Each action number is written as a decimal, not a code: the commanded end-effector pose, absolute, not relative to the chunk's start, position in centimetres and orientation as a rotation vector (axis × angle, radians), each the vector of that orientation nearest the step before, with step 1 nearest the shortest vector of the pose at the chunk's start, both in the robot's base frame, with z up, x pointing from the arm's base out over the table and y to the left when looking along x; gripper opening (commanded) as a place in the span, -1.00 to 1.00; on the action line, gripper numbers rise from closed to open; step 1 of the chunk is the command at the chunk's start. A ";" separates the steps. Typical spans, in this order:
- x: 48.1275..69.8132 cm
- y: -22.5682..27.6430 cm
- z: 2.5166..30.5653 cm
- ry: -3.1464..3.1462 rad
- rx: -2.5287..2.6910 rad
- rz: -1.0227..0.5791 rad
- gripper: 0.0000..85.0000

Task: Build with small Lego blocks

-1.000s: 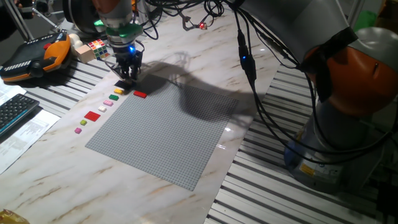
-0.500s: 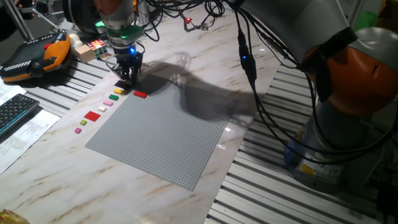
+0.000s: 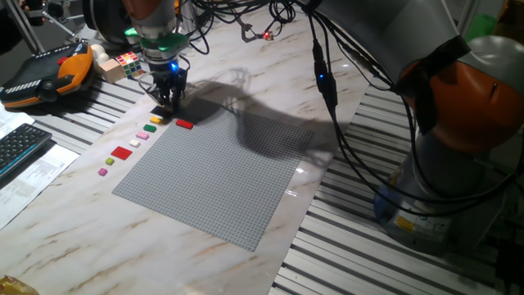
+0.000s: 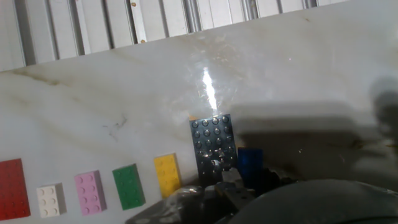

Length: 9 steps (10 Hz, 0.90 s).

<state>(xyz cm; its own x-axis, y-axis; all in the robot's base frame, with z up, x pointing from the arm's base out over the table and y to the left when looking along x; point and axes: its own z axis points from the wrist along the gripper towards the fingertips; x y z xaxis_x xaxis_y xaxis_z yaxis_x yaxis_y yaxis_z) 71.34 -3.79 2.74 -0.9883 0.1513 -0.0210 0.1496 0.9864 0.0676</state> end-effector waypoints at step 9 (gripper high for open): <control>71.0 -3.1 3.8 3.124 0.196 0.107 -0.46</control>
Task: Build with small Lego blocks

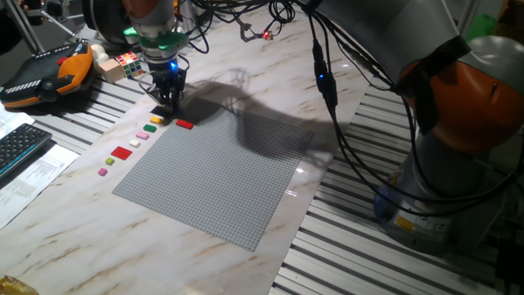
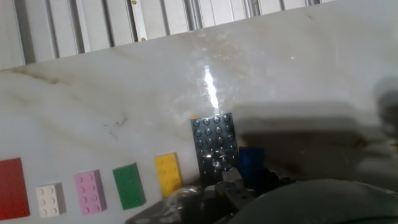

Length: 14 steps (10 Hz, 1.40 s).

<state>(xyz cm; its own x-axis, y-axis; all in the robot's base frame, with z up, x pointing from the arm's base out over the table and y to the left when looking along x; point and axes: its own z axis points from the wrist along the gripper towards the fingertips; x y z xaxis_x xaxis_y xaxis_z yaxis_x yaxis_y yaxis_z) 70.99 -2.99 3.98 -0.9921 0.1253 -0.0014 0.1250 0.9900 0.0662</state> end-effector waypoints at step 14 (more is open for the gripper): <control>65.2 2.2 5.9 3.173 0.240 0.017 -0.51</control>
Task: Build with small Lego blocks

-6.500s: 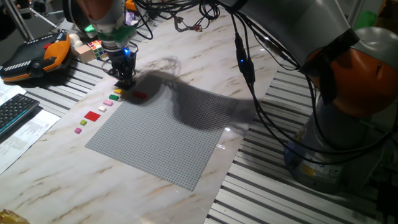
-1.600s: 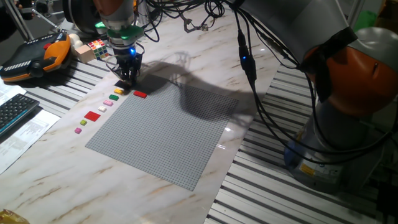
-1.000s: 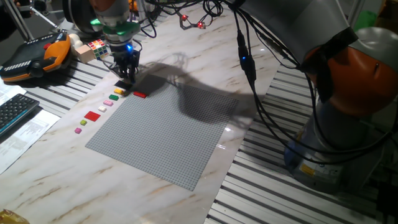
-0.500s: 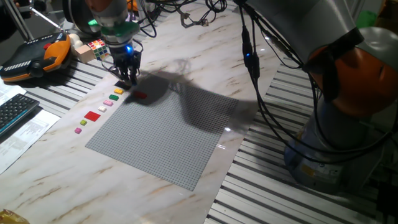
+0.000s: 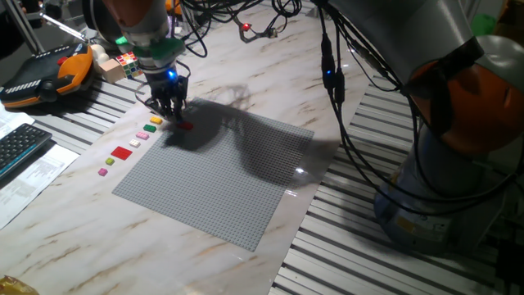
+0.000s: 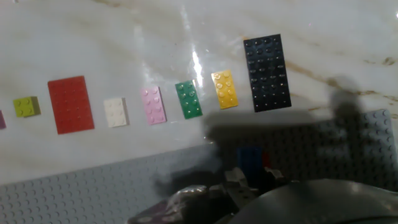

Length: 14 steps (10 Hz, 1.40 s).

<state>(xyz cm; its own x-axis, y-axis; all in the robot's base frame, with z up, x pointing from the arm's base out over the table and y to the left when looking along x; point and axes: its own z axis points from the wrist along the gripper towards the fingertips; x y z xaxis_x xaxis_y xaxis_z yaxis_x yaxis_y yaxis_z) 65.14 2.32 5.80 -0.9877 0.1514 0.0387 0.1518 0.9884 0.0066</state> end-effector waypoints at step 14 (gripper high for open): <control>64.6 2.4 5.6 -3.070 -0.255 -0.044 -0.49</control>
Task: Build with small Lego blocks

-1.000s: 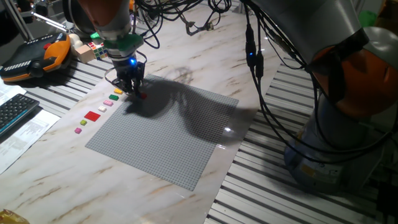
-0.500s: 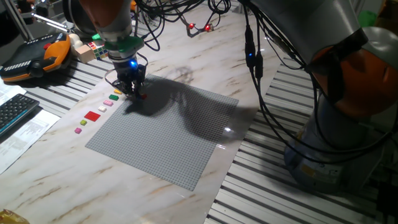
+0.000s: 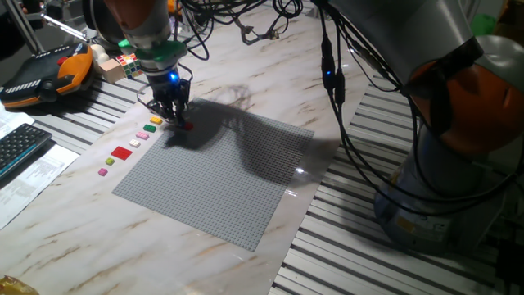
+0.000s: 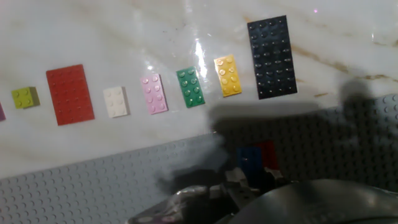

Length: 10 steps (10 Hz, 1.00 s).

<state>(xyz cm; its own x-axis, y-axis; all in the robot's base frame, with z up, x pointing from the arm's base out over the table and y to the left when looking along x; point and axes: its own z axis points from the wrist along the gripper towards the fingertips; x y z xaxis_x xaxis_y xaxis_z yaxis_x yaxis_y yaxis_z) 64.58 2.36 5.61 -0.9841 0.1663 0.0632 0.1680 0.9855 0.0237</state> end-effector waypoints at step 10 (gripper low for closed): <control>64.6 2.2 5.7 -3.094 -0.160 -0.023 -0.58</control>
